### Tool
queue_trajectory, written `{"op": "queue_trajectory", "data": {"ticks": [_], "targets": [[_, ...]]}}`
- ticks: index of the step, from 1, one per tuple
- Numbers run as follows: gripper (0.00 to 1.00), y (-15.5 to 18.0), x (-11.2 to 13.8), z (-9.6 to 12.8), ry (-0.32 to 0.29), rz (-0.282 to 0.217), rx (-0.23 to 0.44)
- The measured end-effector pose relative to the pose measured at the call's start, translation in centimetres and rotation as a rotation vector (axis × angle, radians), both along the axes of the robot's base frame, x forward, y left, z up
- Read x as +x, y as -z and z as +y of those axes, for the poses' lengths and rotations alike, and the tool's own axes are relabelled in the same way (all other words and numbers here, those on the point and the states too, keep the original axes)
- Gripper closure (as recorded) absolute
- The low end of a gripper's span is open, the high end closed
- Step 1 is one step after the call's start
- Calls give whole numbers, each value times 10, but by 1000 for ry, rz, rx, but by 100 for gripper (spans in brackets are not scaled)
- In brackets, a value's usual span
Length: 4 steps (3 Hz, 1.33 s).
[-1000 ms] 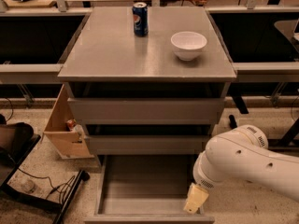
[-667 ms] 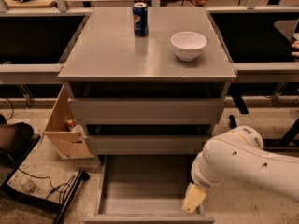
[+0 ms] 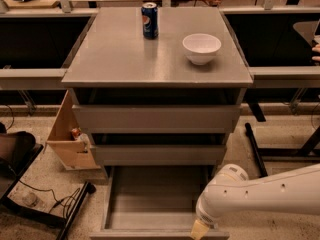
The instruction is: Close bottom drawer
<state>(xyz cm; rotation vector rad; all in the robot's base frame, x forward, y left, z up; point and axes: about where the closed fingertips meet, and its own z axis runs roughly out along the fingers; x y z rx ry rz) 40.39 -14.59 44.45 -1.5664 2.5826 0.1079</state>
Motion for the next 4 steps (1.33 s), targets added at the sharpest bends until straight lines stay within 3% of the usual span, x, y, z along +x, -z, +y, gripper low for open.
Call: {"op": "queue_trajectory", "data": {"ticks": [3, 4], "targets": [[96, 155, -15, -24, 53, 105, -86], [100, 170, -23, -24, 49, 125, -87]]}}
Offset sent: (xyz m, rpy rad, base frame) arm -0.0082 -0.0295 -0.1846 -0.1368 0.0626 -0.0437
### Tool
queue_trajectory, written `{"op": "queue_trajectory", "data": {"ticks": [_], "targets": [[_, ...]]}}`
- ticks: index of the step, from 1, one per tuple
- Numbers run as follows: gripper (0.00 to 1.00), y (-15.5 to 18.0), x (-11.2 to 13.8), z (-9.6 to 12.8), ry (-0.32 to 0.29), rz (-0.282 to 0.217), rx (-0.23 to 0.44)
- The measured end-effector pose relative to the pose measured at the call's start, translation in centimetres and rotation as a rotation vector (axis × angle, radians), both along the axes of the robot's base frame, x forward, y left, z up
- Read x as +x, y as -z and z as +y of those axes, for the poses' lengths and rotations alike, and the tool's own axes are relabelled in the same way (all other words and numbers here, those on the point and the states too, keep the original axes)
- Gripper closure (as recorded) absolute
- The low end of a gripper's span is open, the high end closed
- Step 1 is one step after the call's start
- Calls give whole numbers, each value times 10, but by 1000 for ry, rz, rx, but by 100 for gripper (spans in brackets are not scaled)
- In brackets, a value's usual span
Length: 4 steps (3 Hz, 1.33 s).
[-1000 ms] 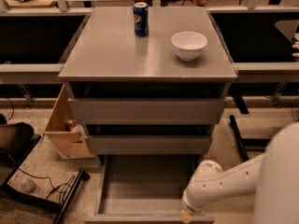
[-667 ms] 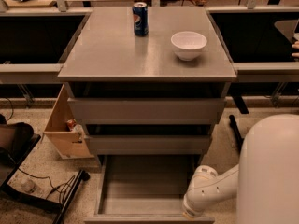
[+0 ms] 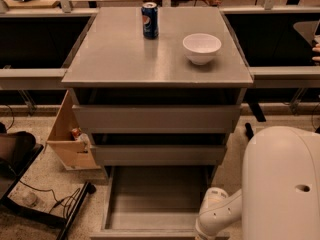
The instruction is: Close bottom drawer
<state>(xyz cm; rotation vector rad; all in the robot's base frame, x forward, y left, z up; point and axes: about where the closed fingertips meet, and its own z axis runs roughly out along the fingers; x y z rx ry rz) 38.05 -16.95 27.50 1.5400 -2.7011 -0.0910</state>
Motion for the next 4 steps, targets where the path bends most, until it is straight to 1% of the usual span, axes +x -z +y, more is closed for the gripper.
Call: {"op": "queue_trajectory", "data": {"ticks": [1, 2, 3, 4], "targets": [[100, 0, 0, 0, 0, 0, 0], [100, 42, -3, 12, 1, 30, 37], [100, 99, -20, 28, 0, 70, 102], [100, 142, -31, 40, 17, 70, 159]]}}
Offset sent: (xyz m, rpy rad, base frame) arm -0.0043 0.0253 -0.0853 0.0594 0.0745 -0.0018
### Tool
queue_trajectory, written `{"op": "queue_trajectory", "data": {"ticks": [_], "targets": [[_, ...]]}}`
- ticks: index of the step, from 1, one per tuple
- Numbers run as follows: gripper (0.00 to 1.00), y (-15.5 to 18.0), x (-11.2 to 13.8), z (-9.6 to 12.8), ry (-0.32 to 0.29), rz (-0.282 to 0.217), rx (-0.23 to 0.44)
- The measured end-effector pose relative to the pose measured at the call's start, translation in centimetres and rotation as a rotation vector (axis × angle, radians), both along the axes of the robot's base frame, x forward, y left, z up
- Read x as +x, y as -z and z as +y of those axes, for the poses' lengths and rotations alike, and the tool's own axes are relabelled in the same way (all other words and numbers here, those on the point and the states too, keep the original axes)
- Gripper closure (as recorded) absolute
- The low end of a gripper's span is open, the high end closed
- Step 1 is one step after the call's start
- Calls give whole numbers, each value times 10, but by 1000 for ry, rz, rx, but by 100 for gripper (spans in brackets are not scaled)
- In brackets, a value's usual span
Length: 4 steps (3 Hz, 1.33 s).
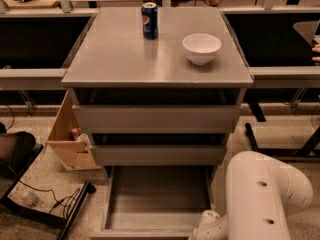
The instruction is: Close bottom drawer
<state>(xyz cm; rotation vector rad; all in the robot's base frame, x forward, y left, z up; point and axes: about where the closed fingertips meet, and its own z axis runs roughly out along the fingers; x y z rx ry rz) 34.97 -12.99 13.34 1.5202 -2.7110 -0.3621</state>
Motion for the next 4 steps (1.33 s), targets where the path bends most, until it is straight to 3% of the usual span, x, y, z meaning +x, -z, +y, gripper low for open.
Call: {"op": "queue_trajectory", "data": {"ticks": [2, 4], "targets": [[100, 26, 4, 24, 40, -127, 92], [100, 10, 30, 40, -7, -340, 113]]}}
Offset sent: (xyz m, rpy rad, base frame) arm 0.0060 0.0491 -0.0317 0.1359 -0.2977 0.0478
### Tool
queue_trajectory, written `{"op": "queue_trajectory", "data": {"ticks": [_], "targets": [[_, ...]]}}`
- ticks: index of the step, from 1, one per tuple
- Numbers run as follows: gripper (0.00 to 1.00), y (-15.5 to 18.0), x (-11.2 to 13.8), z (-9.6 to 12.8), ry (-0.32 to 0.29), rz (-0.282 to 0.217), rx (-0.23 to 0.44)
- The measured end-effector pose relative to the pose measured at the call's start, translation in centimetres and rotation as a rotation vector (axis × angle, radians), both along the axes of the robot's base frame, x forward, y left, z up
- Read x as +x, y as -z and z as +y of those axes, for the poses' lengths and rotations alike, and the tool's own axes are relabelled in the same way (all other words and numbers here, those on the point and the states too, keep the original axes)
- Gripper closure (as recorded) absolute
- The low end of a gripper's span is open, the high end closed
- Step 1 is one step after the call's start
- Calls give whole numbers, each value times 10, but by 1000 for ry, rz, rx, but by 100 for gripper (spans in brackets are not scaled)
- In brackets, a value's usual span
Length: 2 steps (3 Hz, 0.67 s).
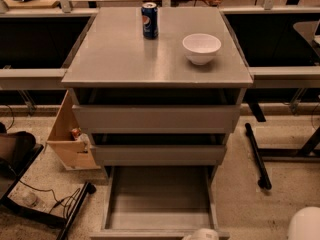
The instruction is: Close bottom drawer
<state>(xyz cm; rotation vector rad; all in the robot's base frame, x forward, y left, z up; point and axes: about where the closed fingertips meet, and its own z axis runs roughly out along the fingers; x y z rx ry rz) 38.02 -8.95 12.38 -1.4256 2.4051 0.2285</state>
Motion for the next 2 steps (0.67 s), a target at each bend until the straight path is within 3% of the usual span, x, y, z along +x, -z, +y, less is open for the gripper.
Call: {"op": "queue_trajectory", "data": {"ticks": [1, 2], "targets": [[100, -8, 12, -3, -4, -55, -6], [100, -18, 44, -4, -12, -122, -1]]}}
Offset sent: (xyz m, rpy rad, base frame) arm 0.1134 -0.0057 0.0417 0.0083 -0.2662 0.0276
